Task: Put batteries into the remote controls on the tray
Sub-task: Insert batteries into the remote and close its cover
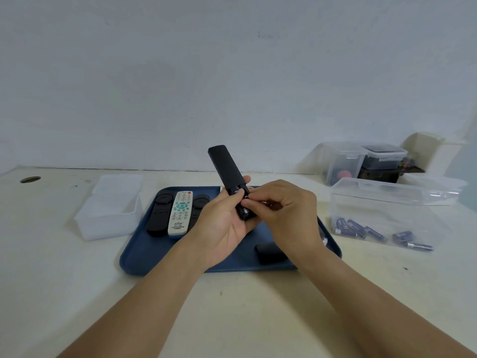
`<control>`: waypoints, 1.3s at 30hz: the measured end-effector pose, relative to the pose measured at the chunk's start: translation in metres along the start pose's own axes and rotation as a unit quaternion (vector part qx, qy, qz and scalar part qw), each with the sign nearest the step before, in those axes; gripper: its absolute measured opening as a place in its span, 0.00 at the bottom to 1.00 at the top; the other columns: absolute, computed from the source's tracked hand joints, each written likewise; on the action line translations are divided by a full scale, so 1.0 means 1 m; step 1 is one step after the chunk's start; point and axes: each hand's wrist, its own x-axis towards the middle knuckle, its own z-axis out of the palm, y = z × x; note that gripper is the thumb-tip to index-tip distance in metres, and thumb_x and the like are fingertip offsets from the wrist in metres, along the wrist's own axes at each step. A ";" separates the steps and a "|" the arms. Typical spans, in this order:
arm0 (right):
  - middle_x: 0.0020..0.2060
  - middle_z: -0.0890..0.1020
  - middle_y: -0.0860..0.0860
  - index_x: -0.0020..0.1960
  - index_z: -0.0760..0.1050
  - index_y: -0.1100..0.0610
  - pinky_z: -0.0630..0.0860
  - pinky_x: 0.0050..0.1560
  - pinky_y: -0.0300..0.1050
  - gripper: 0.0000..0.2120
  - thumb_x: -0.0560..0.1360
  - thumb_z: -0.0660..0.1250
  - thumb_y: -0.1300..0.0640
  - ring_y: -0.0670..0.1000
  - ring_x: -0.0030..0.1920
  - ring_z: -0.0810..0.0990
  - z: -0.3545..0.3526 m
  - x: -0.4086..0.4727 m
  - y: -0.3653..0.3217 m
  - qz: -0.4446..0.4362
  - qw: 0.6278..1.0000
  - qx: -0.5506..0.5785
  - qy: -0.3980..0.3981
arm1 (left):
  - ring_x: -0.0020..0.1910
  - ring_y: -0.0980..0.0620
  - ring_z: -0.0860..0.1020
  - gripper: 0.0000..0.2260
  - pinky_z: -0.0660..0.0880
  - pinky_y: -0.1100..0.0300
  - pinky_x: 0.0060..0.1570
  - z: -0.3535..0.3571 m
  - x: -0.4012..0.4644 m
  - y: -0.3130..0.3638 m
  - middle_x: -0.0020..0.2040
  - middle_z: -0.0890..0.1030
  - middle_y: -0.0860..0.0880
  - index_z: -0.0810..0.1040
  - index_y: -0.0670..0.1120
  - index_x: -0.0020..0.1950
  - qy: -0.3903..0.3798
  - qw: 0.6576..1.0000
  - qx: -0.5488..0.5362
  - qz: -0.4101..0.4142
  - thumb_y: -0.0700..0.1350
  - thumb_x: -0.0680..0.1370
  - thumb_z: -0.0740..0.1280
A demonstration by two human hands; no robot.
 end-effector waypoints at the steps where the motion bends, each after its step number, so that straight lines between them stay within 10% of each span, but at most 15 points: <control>1: 0.41 0.84 0.48 0.45 0.87 0.57 0.79 0.44 0.38 0.07 0.70 0.77 0.66 0.45 0.43 0.83 0.001 -0.001 0.000 -0.025 1.000 -0.012 -0.008 | 0.55 0.43 0.82 0.15 0.80 0.49 0.58 0.000 0.000 0.001 0.55 0.81 0.39 0.71 0.41 0.71 0.003 1.000 -0.011 0.000 0.38 0.85 0.55; 9: 0.50 0.84 0.49 0.63 0.81 0.54 0.79 0.55 0.40 0.19 0.76 0.67 0.70 0.45 0.52 0.82 -0.010 0.006 -0.003 -0.063 0.987 -0.040 -0.142 | 0.57 0.41 0.78 0.16 0.81 0.53 0.51 -0.008 0.005 0.009 0.58 0.78 0.38 0.71 0.40 0.71 0.050 0.998 -0.039 0.005 0.35 0.84 0.55; 26: 0.35 0.83 0.56 0.44 0.82 0.60 0.83 0.44 0.47 0.17 0.60 0.81 0.73 0.50 0.36 0.81 -0.020 0.010 0.016 0.259 0.937 0.181 -0.146 | 0.59 0.49 0.83 0.15 0.80 0.52 0.59 -0.009 -0.004 -0.008 0.65 0.81 0.41 0.72 0.41 0.70 -0.002 0.982 0.184 -0.032 0.34 0.84 0.58; 34: 0.33 0.78 0.49 0.44 0.80 0.58 0.67 0.26 0.35 0.10 0.68 0.79 0.63 0.44 0.28 0.71 -0.044 0.027 0.010 0.286 0.927 0.130 -0.206 | 0.51 0.41 0.86 0.09 0.83 0.56 0.47 -0.004 -0.001 -0.007 0.61 0.81 0.37 0.73 0.35 0.63 0.044 0.983 0.177 0.003 0.36 0.85 0.58; 39: 0.24 0.77 0.35 0.45 0.84 0.56 0.66 0.31 0.27 0.09 0.68 0.80 0.56 0.37 0.26 0.74 -0.061 0.029 0.006 0.145 0.915 -0.116 -0.358 | 0.48 0.42 0.86 0.08 0.83 0.59 0.48 -0.009 -0.003 0.000 0.46 0.86 0.35 0.71 0.37 0.59 0.047 0.980 0.194 0.010 0.36 0.86 0.54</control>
